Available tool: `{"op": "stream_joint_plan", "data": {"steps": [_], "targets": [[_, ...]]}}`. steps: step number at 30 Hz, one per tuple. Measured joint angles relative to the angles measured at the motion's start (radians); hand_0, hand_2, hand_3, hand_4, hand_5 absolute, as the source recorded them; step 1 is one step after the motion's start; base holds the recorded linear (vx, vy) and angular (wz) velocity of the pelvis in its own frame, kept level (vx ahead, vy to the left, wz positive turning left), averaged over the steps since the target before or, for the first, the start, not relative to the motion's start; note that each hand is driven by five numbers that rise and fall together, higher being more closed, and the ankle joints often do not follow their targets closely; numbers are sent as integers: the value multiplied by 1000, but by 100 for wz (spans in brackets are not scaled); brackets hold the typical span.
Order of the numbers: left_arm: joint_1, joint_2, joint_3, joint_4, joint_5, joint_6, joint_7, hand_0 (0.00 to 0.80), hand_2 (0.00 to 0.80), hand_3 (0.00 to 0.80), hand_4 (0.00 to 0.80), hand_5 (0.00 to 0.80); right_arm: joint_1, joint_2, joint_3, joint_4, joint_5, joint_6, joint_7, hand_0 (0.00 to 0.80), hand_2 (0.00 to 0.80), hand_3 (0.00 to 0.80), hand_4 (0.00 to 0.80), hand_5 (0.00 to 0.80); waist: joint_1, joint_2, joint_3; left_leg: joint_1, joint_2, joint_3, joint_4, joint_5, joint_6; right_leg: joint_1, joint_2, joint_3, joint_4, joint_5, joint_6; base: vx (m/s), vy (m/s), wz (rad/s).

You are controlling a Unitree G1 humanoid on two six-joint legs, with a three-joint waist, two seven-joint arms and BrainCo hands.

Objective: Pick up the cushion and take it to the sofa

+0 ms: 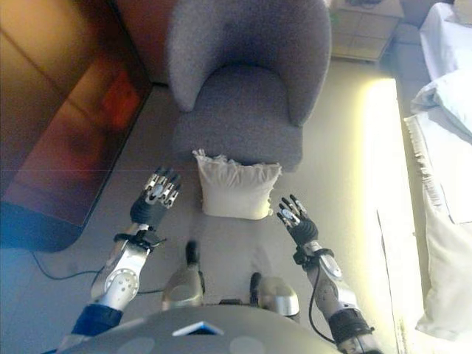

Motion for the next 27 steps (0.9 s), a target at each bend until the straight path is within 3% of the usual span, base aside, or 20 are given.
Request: {"op": "stream_joint_plan", "data": {"steps": [1,3,4,5,6,7,8,10,12,15,17,20,22,24,27], "targets": [[5,0,4,0,0,-3,-5,0,0,0,0,0,13,2,-6,0,0,0,10,0,0,0,0,0,1,6,-1,-12,2,24,24,-5,-6,20,-7,13,2,-19,17,441,149,-49],[23,-2,9,-1,0,-6,-13,0,0,0,0,0,36,-3,-4,-7,-2,1,14,0,0,0,0,0,14,30,-14,-28,-4,26,91,-38,-24,49,-32,39,-1,-55,66,480,195,-69],[33,1,19,1,0,-6,-19,0,0,0,0,0,43,2,-2,-9,-2,3,14,0,0,0,0,0,26,29,-16,-34,-20,27,132,3,-20,71,-64,54,-14,-69,88,552,247,-88],[40,2,42,0,0,-6,-22,0,0,0,0,0,51,12,7,-17,-2,6,14,0,0,0,0,0,28,-8,-18,-29,-60,50,164,6,-17,84,-113,74,-29,-80,97,455,221,-82],[42,5,63,-3,0,-6,-23,0,0,0,0,0,54,16,14,-27,-3,8,18,0,0,0,0,0,29,-20,-18,-23,-90,54,175,29,15,84,-137,70,11,-90,112,412,228,-74],[42,13,74,-8,0,-7,-25,0,0,0,0,0,57,18,14,-37,-3,10,18,0,0,0,0,0,30,-22,-18,-11,-105,56,189,69,72,88,-139,68,50,-90,114,353,219,-55],[42,28,81,-7,0,-8,-25,0,0,0,0,0,53,35,13,-38,-3,13,16,0,0,0,0,0,33,-44,-20,-10,-129,70,223,39,102,95,-149,55,93,-91,120,344,242,-34],[24,32,88,-5,0,-9,-25,0,0,0,0,0,32,53,13,-37,-2,14,7,0,0,0,0,0,36,-45,-18,-14,-150,94,284,-26,128,81,-180,-4,180,-77,148,340,283,-14],[-12,26,83,-3,0,-10,-25,0,0,0,0,0,1,67,16,-37,-1,14,4,0,0,0,0,0,33,-39,-17,-4,-173,109,307,-62,150,20,-215,-17,323,-54,179,359,303,1],[-24,29,82,-3,0,-9,-24,0,0,0,0,0,-37,91,37,-38,-2,13,-3,0,0,0,0,0,30,-11,-18,59,-191,111,267,-75,169,-66,-246,-24,521,73,163,294,161,0],[-28,45,94,-6,0,-7,-24,0,0,0,0,0,-45,98,41,-38,-3,12,-11,0,0,0,0,0,50,-12,-25,88,-198,123,238,-82,177,-115,-268,-54,577,87,149,267,-19,-12],[-6,51,117,-6,0,-3,-24,0,0,0,0,0,-37,95,39,-37,-3,9,-19,0,0,0,0,0,54,-9,-27,147,-199,132,168,-59,172,-142,-284,-142,458,8,150,232,-123,-16],[15,50,116,-4,-1,-4,-26,0,0,0,0,0,-28,89,40,-37,-3,9,-13,0,0,0,0,0,27,-11,-27,169,-199,123,141,-68,171,-170,-281,-159,284,7,162,217,-158,1],[32,48,114,1,-1,-6,-32,0,0,0,0,0,-16,81,39,-37,-2,9,-12,0,0,0,0,0,-5,-20,-27,178,-203,102,136,-69,161,-188,-284,-158,130,47,202,198,-127,31],[65,51,112,2,0,-20,-38,0,0,0,0,0,-13,82,40,-35,-2,12,-12,0,0,0,0,0,-28,-56,-27,190,-204,74,136,-80,121,-215,-290,-151,5,143,216,254,-115,35]]}}
